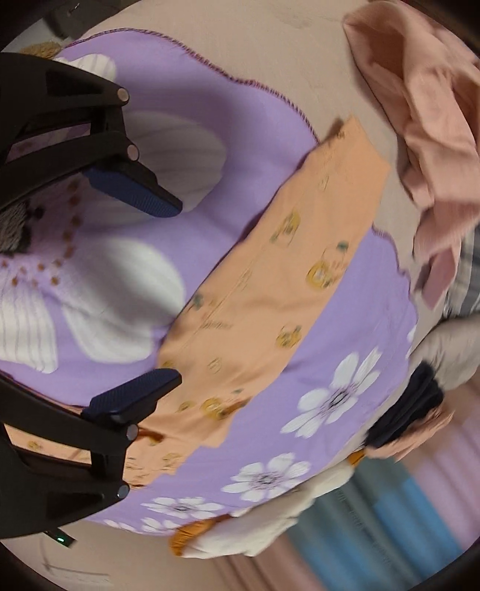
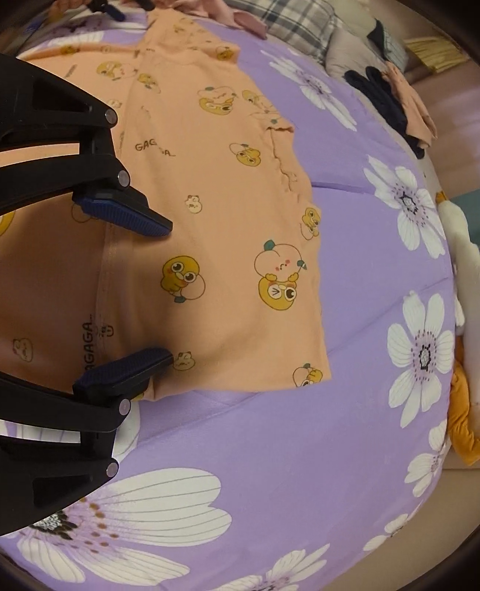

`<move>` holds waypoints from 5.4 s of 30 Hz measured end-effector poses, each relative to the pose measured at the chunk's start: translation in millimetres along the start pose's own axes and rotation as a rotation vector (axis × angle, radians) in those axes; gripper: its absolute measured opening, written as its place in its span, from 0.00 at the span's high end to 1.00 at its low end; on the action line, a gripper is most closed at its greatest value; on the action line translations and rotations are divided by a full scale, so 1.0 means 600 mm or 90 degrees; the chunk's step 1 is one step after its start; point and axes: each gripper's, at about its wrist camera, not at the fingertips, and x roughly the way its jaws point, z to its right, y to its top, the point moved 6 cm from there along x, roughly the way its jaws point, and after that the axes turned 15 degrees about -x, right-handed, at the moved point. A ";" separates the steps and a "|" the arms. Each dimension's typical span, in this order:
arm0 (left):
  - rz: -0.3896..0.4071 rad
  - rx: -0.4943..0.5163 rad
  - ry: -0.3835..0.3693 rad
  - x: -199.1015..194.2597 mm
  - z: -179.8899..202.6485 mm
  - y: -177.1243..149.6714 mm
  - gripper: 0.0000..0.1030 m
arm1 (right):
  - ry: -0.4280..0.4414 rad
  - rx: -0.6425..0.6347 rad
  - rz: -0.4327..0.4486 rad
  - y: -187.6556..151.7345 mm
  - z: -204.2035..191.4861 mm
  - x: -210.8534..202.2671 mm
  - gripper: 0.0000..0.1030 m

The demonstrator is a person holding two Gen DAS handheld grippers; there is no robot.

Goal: Fold small clothes

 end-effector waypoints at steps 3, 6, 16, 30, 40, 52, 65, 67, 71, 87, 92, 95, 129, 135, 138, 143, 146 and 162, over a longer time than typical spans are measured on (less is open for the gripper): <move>0.012 -0.012 0.001 -0.005 -0.008 0.027 0.24 | 0.045 0.041 0.018 -0.001 -0.004 -0.038 0.39; 0.043 -0.023 0.014 -0.012 -0.019 0.064 0.24 | 0.077 0.058 0.075 -0.003 -0.011 -0.099 0.38; 0.054 -0.094 -0.038 0.030 -0.042 0.144 0.45 | 0.044 0.100 0.125 -0.023 0.001 -0.179 0.35; 0.097 -0.100 -0.074 -0.009 0.000 0.152 0.97 | 0.034 0.098 0.118 -0.040 -0.012 -0.189 0.35; 0.115 -0.027 -0.128 -0.074 0.098 0.124 0.97 | 0.031 0.101 0.139 -0.049 -0.002 -0.209 0.35; 0.100 0.087 -0.149 -0.104 0.211 0.052 0.97 | 0.028 0.124 0.155 -0.064 0.019 -0.222 0.35; 0.047 0.204 -0.176 -0.092 0.332 -0.060 0.97 | 0.034 0.141 0.166 -0.075 0.043 -0.221 0.35; 0.038 0.222 -0.176 -0.087 0.346 -0.079 0.97 | 0.044 0.144 0.173 -0.078 0.046 -0.223 0.35; 0.017 0.252 -0.178 -0.071 0.372 -0.117 0.97 | 0.047 0.152 0.175 -0.081 0.053 -0.222 0.35; -0.089 0.343 -0.137 0.038 0.402 -0.263 0.97 | 0.034 0.174 0.153 -0.100 0.077 -0.207 0.35; -0.126 0.366 -0.112 0.079 0.400 -0.310 0.97 | 0.031 0.179 0.146 -0.104 0.084 -0.200 0.35; -0.139 0.373 -0.089 0.105 0.394 -0.329 0.97 | 0.030 0.181 0.141 -0.107 0.089 -0.195 0.35; -0.015 0.223 0.065 -0.032 0.083 -0.135 0.31 | 0.087 -0.084 0.077 0.022 -0.133 -0.114 0.35; -0.021 0.189 0.087 -0.044 0.026 -0.127 0.31 | 0.135 -0.211 0.047 0.068 -0.269 -0.061 0.35; -0.018 0.179 0.083 -0.052 0.012 -0.122 0.31 | 0.127 -0.250 0.017 0.077 -0.313 -0.022 0.35; -0.020 0.169 0.080 -0.056 0.000 -0.118 0.31 | 0.097 -0.259 -0.035 0.078 -0.332 0.035 0.41; -0.022 0.167 0.078 -0.055 -0.001 -0.115 0.31 | 0.091 -0.250 -0.033 0.081 -0.323 0.042 0.62; -0.036 0.195 0.066 -0.033 0.040 -0.120 0.31 | 0.222 -0.002 0.152 0.179 -0.137 -0.131 0.87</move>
